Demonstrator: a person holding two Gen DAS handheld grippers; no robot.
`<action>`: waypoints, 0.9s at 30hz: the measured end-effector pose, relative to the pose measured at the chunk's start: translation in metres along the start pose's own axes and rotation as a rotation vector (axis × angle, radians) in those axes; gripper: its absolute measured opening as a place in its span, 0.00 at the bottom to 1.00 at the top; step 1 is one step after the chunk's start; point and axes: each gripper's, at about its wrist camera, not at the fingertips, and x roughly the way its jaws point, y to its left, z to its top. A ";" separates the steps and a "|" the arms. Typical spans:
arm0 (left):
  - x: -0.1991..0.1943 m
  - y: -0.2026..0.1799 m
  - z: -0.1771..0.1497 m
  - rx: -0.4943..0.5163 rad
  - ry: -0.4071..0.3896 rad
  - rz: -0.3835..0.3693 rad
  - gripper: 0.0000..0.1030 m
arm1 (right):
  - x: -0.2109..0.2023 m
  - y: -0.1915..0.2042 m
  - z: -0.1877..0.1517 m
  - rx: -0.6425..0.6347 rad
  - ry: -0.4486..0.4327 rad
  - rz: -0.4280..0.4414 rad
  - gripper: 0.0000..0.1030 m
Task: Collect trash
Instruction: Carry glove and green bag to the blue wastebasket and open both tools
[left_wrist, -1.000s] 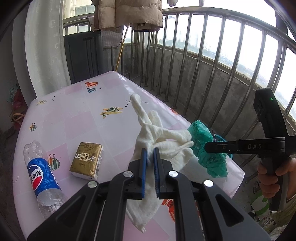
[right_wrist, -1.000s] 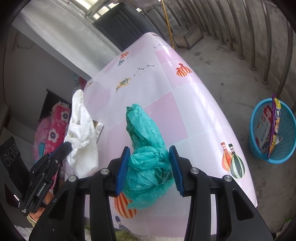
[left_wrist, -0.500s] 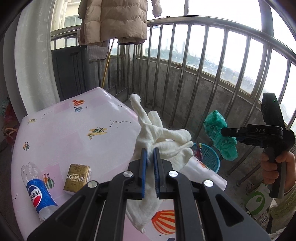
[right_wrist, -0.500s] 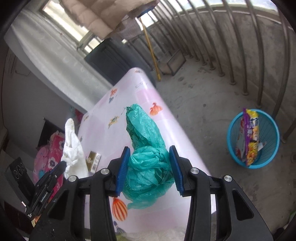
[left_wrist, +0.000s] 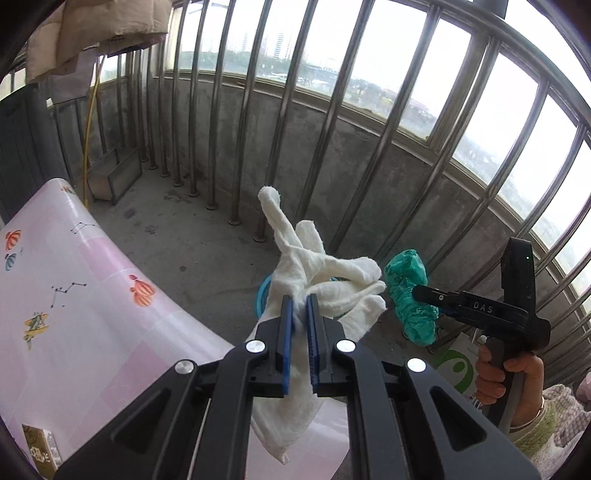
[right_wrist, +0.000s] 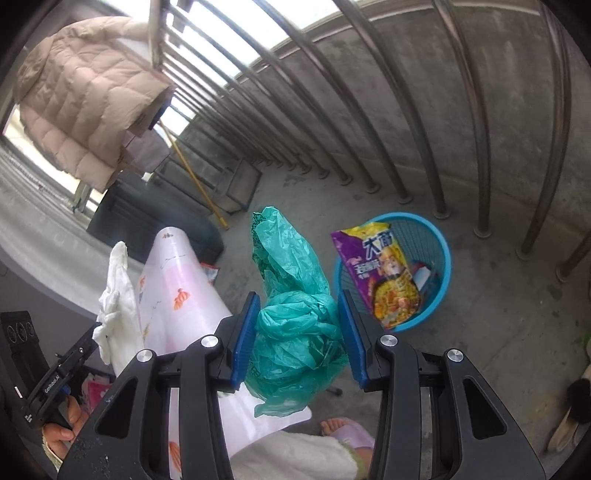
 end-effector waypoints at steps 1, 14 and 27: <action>0.016 -0.006 0.007 0.009 0.024 -0.017 0.07 | 0.005 -0.007 0.002 0.020 0.003 -0.009 0.39; 0.205 -0.048 0.076 -0.025 0.209 -0.147 0.46 | 0.060 -0.068 0.037 0.174 0.009 -0.057 0.43; 0.146 -0.009 0.076 -0.043 0.103 -0.040 0.72 | 0.134 -0.111 0.026 0.202 0.066 -0.138 0.66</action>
